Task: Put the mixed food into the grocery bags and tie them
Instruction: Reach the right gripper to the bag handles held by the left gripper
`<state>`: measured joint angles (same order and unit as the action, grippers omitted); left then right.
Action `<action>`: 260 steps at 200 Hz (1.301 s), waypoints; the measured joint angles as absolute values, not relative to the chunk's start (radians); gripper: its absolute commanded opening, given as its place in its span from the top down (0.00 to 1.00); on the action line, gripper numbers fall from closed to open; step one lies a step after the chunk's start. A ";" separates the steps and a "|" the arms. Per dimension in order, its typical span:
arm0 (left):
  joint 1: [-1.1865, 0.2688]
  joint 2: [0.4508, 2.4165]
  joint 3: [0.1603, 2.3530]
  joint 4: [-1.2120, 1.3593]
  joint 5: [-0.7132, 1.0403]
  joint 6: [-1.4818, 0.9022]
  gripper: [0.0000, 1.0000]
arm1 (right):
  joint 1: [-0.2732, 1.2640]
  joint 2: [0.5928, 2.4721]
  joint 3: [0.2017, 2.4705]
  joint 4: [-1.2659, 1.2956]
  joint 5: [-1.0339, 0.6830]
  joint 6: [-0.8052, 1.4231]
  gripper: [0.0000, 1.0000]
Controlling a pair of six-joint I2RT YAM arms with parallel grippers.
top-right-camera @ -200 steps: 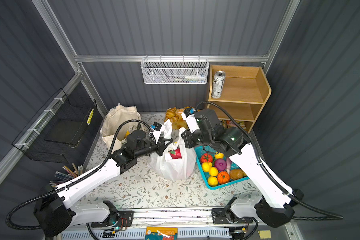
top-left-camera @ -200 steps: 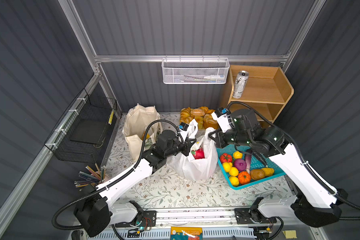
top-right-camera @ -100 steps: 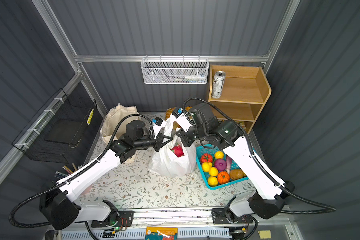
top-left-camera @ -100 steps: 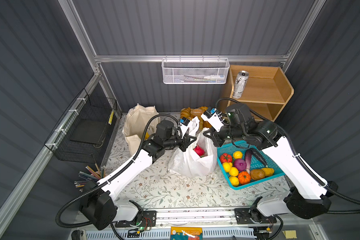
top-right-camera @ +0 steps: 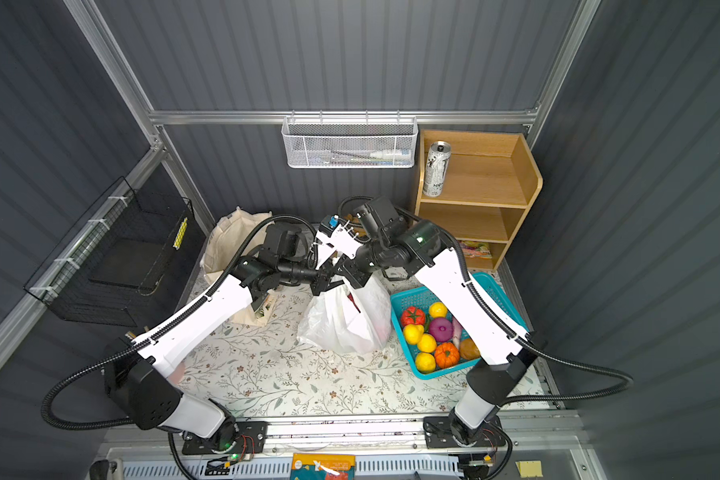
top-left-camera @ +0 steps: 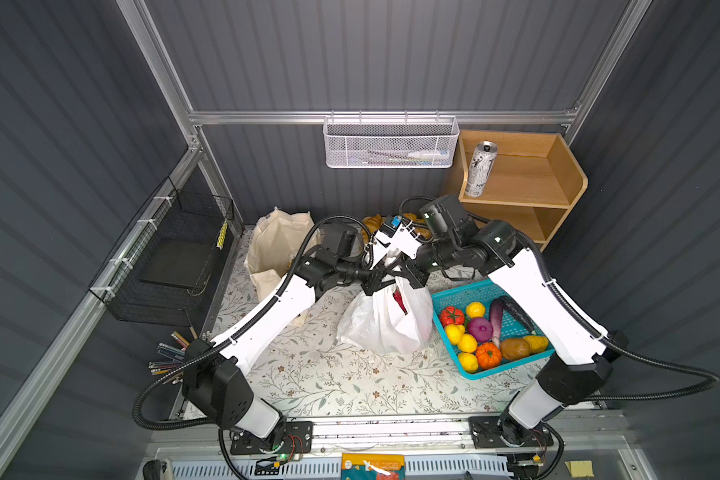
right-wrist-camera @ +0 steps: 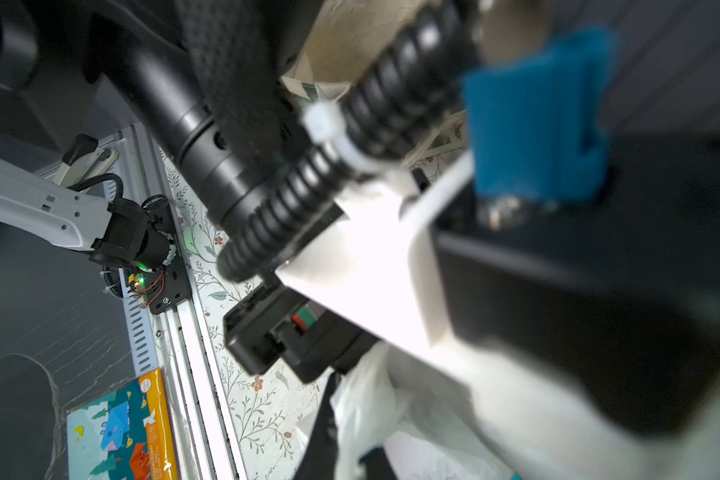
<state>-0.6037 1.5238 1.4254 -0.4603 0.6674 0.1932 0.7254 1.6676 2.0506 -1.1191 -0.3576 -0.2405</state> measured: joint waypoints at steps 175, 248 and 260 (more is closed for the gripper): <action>-0.568 1.462 1.327 -0.425 0.868 0.288 0.55 | 0.696 1.584 1.823 -0.913 -0.463 -0.141 1.00; -0.568 1.456 1.276 -0.320 0.869 0.229 0.53 | 0.728 1.608 1.824 -0.860 -0.482 -0.104 1.00; -0.567 1.446 1.251 -0.284 0.855 0.209 0.57 | 0.730 1.609 1.820 -0.855 -0.482 -0.093 1.00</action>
<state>-0.5674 1.4460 1.2514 -0.2844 0.8551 0.2089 0.7296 1.6093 1.8202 -0.8551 -0.4816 -0.0933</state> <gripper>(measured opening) 0.461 0.046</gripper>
